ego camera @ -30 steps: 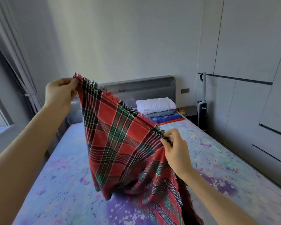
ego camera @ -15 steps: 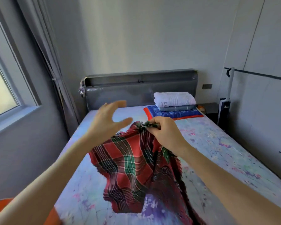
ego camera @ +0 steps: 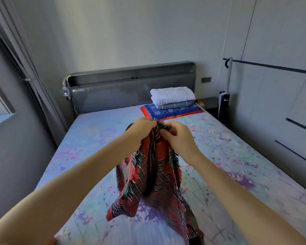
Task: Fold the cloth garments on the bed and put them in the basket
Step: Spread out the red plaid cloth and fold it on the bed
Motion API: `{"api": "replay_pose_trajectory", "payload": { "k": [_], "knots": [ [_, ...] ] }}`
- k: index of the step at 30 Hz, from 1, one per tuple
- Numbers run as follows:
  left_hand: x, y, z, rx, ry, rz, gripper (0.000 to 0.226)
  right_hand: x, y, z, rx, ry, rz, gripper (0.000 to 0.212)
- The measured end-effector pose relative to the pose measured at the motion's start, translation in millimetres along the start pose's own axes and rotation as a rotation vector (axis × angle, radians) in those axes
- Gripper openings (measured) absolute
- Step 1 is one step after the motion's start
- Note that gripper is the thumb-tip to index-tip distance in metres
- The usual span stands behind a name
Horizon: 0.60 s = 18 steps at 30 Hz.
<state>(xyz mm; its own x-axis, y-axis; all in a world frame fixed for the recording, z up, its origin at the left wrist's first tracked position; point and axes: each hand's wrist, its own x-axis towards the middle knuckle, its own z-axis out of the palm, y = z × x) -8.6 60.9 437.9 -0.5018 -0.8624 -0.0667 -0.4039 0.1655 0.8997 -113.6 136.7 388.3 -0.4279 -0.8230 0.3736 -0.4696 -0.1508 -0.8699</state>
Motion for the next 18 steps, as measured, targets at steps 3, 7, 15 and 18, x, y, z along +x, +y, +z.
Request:
{"api": "replay_pose_trajectory", "payload": {
  "k": [3,7,15,18],
  "knots": [
    [2.8,20.4,-0.1,-0.1,-0.014,0.023,0.022,-16.0,25.5,1.1,-0.107,0.064,0.081,0.012],
    [10.3,50.7,-11.7,-0.158,-0.058,0.151,0.028,-36.0,53.6,8.3,-0.208,0.097,0.189,0.016],
    [1.6,81.3,-56.4,-0.257,-0.102,0.29,0.024,-43.1,90.3,2.3,-0.189,0.108,0.299,0.027],
    [-4.3,77.3,-81.5,-0.302,-0.093,0.306,0.027,-41.2,113.6,-7.9,-0.179,0.025,0.366,0.019]
  ]
}}
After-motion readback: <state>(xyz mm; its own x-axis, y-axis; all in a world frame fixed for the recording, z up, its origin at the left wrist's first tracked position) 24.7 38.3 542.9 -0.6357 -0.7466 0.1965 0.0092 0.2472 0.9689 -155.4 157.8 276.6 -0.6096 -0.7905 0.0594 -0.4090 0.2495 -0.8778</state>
